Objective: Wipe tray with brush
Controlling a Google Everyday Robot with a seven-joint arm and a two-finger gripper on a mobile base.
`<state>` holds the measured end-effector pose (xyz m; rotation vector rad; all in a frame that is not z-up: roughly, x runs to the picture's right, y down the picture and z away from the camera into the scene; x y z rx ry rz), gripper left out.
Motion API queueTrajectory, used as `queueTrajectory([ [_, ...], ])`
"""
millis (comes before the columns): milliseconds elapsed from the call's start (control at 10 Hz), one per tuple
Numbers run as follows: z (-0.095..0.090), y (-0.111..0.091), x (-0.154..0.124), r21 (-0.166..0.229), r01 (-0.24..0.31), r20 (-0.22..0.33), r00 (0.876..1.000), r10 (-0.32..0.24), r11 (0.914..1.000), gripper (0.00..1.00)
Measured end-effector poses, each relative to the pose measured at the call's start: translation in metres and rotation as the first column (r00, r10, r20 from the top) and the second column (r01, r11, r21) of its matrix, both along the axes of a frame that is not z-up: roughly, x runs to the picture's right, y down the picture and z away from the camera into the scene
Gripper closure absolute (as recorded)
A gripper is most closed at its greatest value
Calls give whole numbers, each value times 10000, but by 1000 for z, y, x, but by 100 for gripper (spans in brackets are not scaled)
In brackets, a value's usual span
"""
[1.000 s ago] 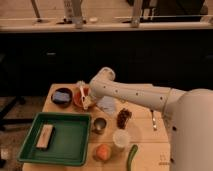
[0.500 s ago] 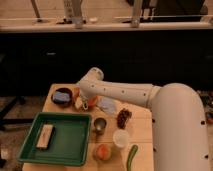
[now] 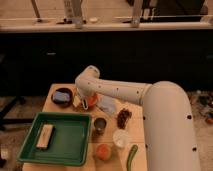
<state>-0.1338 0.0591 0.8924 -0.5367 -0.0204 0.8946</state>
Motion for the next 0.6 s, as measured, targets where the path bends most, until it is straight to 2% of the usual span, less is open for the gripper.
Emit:
queueTrajectory([
  [600, 21, 6, 9, -413, -64, -208, 9998, 55, 9991, 20],
])
